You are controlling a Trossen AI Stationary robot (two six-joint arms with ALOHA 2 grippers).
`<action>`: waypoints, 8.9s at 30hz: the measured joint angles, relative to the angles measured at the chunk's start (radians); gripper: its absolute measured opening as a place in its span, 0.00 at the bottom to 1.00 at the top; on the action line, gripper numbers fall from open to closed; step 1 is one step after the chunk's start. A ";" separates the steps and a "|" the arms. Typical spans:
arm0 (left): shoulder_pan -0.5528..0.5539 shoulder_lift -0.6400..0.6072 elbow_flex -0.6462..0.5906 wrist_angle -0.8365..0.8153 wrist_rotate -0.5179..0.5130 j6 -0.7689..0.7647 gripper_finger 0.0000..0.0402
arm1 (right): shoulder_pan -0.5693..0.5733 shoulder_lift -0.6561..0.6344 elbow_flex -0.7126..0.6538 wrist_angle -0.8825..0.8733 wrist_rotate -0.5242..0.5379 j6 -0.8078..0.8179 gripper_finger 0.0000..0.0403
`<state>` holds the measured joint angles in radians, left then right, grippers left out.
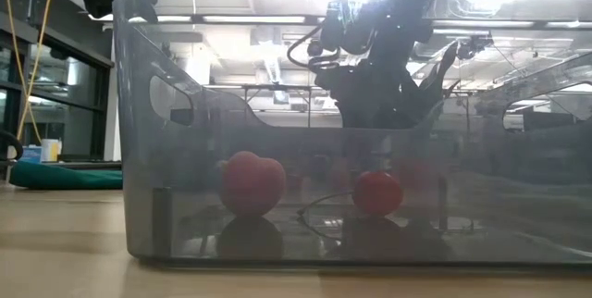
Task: Pick and placing Produce into tupperware
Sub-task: Put the black cherry into the black bin
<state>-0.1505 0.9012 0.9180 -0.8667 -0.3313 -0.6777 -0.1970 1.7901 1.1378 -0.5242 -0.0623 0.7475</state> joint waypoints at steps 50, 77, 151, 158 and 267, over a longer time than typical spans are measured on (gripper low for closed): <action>0.000 0.000 0.000 -0.026 0.010 0.019 0.40 | 0.004 0.081 -0.002 0.010 -0.019 -0.011 0.38; 0.000 0.000 0.000 -0.026 0.010 0.019 0.40 | 0.007 0.083 -0.002 0.033 0.009 -0.015 0.30; 0.000 0.000 0.000 -0.078 0.037 0.098 0.40 | 0.023 0.083 0.909 -0.660 -0.036 -0.285 0.25; 0.000 0.000 0.000 -0.079 0.036 0.106 0.40 | 0.056 0.083 1.058 -0.736 -0.036 -0.303 0.25; 0.000 0.000 0.000 0.048 0.246 -0.103 0.40 | 0.651 0.368 1.066 -0.680 0.122 -0.386 0.25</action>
<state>-0.1509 0.9009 0.9176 -0.8188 -0.0853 -0.7806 0.4539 2.1580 2.2040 -1.2039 0.0597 0.3616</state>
